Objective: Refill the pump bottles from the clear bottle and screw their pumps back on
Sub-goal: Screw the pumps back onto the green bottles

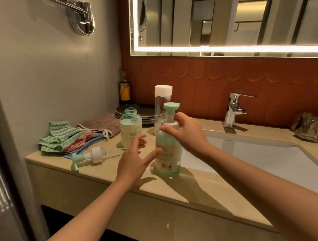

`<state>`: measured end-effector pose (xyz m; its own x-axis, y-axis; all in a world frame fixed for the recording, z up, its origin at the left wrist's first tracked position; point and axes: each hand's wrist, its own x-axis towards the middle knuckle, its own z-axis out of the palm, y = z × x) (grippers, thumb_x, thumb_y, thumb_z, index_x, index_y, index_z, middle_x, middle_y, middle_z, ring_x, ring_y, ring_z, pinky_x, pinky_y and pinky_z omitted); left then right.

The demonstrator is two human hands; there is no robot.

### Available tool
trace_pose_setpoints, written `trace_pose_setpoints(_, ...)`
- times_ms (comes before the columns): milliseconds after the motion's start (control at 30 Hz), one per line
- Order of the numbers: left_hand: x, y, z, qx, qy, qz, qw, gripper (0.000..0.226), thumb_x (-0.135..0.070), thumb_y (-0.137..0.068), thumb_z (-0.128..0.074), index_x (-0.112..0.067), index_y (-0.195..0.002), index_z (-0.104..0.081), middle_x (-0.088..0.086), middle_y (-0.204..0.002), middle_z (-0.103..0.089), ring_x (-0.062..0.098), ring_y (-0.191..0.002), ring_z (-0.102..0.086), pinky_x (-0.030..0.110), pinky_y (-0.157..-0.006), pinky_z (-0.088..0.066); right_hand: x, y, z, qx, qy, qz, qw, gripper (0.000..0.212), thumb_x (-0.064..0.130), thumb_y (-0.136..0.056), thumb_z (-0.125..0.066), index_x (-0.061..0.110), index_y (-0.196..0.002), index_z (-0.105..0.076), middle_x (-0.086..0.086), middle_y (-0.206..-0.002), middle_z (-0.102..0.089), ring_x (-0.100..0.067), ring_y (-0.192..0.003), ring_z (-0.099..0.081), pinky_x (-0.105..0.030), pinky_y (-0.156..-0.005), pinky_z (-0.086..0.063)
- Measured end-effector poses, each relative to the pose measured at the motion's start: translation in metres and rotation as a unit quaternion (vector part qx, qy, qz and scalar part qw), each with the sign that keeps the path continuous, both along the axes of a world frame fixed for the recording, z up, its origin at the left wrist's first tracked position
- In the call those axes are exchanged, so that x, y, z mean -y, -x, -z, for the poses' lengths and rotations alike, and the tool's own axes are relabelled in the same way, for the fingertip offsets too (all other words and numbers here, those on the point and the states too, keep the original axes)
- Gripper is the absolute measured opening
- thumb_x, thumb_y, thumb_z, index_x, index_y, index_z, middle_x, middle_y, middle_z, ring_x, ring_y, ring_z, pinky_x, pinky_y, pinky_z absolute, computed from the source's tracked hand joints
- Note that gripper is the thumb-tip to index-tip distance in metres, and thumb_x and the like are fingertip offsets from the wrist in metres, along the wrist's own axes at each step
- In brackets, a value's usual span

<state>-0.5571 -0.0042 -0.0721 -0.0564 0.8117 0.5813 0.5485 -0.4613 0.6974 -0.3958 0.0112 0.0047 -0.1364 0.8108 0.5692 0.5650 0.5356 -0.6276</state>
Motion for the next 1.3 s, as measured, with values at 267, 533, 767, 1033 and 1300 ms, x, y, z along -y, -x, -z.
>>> trace_pose_setpoints(267, -0.011, 0.095, -0.025, -0.194, 0.002, -0.208, 0.959, 0.051, -0.035, -0.08, -0.069, -0.022, -0.122, -0.044, -0.001, -0.121, -0.055, 0.02, -0.109, -0.053, 0.035, -0.074, -0.047, -0.043, 0.037, -0.001, -0.019, 0.02, 0.032, 0.999, 0.032, 0.036, -0.083, -0.066, 0.016, -0.105, -0.055, 0.0, -0.105, -0.062, -0.016, -0.092, -0.057, -0.03, -0.074, -0.048)
trace_pose_setpoints(533, -0.017, 0.134, -0.039, -0.339, 0.186, -0.159, 0.908, 0.06, -0.048, -0.073, -0.071, -0.023, -0.122, -0.047, -0.001, -0.119, -0.054, 0.019, -0.104, -0.053, 0.036, -0.08, -0.05, -0.085, 0.059, -0.002, -0.044, 0.038, 0.067, 0.996, 0.029, 0.033, -0.085, -0.064, 0.015, -0.105, -0.053, -0.003, -0.111, -0.06, -0.02, -0.099, -0.057, -0.031, -0.076, -0.045)
trace_pose_setpoints(767, -0.016, 0.139, -0.037, -0.353, 0.218, -0.129, 0.901, 0.073, -0.044, -0.069, -0.075, -0.025, -0.131, -0.041, -0.002, -0.121, -0.056, 0.02, -0.103, -0.055, 0.03, -0.072, -0.044, -0.056, 0.077, 0.01, -0.138, -0.127, 0.121, 0.975, 0.042, 0.034, -0.092, -0.052, 0.006, -0.122, -0.048, -0.009, -0.12, -0.05, -0.015, -0.104, -0.047, -0.034, -0.089, -0.046)
trace_pose_setpoints(1033, -0.019, 0.148, -0.03, -0.318, 0.232, -0.132, 0.91, 0.049, -0.036, -0.069, -0.078, -0.023, -0.108, -0.051, 0.0, -0.106, -0.061, 0.019, -0.091, -0.055, 0.031, -0.068, -0.045, -0.045, 0.118, 0.007, -0.042, -0.042, 0.027, 0.998, 0.07, 0.034, -0.087, -0.061, 0.017, -0.145, -0.024, -0.003, -0.149, -0.033, -0.018, -0.134, -0.034, -0.038, -0.108, -0.035)
trace_pose_setpoints(1300, -0.02, 0.159, -0.036, -0.251, 0.207, -0.122, 0.937, 0.05, -0.032, -0.065, -0.081, -0.022, -0.106, -0.053, -0.005, -0.112, -0.057, 0.012, -0.085, -0.051, 0.029, -0.065, -0.043, -0.074, 0.138, 0.013, -0.06, 0.079, 0.038, 0.994, 0.093, 0.029, -0.084, -0.067, 0.014, -0.149, -0.003, -0.004, -0.157, -0.011, -0.022, -0.143, -0.015, -0.036, -0.112, -0.022)
